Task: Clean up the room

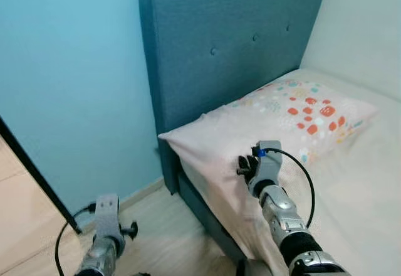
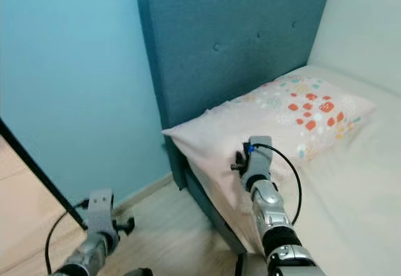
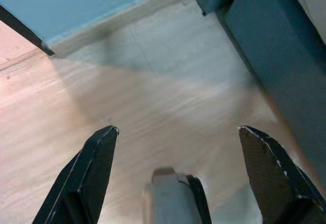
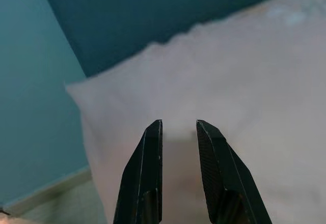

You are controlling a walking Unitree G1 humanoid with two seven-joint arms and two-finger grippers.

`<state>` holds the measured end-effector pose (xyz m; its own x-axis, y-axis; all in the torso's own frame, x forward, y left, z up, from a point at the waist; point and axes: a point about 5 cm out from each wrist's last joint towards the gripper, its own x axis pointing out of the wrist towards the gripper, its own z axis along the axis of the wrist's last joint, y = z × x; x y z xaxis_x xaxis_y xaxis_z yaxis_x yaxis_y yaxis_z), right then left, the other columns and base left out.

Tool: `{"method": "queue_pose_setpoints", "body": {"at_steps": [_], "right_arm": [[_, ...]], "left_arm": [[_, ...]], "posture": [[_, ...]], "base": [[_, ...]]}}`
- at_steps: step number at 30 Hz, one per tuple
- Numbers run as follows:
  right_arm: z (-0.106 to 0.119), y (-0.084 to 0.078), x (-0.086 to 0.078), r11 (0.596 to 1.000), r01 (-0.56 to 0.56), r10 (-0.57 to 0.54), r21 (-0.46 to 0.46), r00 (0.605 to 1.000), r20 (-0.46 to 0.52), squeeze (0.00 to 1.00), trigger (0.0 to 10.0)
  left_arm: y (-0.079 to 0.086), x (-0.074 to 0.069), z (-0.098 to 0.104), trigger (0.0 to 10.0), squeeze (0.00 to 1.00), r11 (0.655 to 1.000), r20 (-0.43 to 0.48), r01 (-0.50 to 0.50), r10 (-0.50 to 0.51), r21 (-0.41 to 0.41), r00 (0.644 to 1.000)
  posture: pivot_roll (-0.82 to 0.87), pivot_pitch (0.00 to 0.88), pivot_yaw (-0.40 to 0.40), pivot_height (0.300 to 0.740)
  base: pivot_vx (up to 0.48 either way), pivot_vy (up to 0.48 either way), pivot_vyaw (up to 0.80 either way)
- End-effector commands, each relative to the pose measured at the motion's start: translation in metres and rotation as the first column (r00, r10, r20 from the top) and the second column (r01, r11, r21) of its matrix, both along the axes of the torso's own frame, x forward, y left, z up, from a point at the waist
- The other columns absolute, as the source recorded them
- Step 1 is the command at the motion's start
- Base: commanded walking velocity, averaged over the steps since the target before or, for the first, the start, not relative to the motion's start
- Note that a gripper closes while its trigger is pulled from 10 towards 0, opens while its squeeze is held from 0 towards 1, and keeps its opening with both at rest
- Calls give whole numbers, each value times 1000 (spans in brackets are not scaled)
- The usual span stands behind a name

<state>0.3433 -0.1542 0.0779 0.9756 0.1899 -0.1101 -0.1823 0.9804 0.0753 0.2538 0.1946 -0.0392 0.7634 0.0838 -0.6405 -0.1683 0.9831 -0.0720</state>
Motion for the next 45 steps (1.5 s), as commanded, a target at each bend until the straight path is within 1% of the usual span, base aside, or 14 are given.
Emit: {"method": "queue_pose_setpoints", "body": {"at_steps": [1,5,10,12,15,21,29,30,32,33,38,39,40,45], "right_arm": [[-3,1,-2,1000,-18,18,-15,1000,-8,0,10000],[-40,-3,-21,995,-59,45,-83,985,-165,0,10000],[-66,-9,-40,987,-71,28,-143,959,-283,0,10000],[-90,-19,-62,981,-70,-6,-181,920,-393,0,10000],[-108,-28,-81,974,-72,-40,-215,879,-476,0,10000],[-127,-37,-105,977,-31,-97,-210,815,-572,0,10000],[-143,-50,-130,973,93,-210,-209,727,-653,0,10000],[-147,-54,-137,968,116,-239,-224,701,-672,0,10000],[-157,-61,-158,953,96,-282,-287,625,-727,0,10000],[-157,-61,-158,953,96,-282,-287,625,-727,0,10000],[-171,-67,-191,939,60,-318,-339,526,-789,0,10000],[-171,-67,-191,939,60,-318,-339,526,-789,0,10000],[-177,-72,-209,925,0,-333,-379,477,-813,0,10000],[-179,-78,-221,910,-50,-350,-412,440,-827,0,10000]], "left_arm": [[1,-3,-2,10000,0,1000,-20,-7,7,5,1000],[0,-9,-7,10000,0,1000,-52,6,-5,9,999],[0,-14,-11,10000,0,1000,-74,4,-3,11,997],[0,-22,-17,10000,0,1000,-121,13,-11,16,993],[1,-29,-21,10000,0,998,-145,40,-34,38,989],[-1,-41,-29,10000,0,993,-189,95,-82,64,979],[-8,-56,-38,10000,0,958,-256,261,-224,121,940],[-9,-59,-40,10000,0,951,-271,282,-241,126,932],[-9,-66,-43,10000,0,945,-292,301,-254,129,922],[-9,-66,-43,10000,0,945,-292,301,-254,129,922],[-9,-68,-44,10000,0,946,-299,297,-248,133,922],[-9,-68,-44,10000,0,946,-299,297,-248,133,922],[-9,-69,-44,10000,0,945,-300,298,-249,133,921],[-10,-70,-45,10000,0,939,-306,319,-269,128,913]], "posture": [[18,0,-16,646],[20,0,-18,666],[23,0,-19,676],[20,0,-16,686],[20,0,-17,701],[18,0,-19,726],[10,0,-21,740],[12,0,-22,740],[13,0,-30,740],[13,0,-30,740],[19,0,-37,740],[19,0,-37,740],[19,0,-38,740],[3,0,-26,740]], "base": [[0,0,0],[0,0,0],[0,0,0],[-407,0,0],[-480,0,0],[-80,0,0],[0,0,0],[0,0,0],[0,0,0],[0,0,0],[0,0,-644],[0,0,-644],[0,0,-650],[0,0,-650]]}}
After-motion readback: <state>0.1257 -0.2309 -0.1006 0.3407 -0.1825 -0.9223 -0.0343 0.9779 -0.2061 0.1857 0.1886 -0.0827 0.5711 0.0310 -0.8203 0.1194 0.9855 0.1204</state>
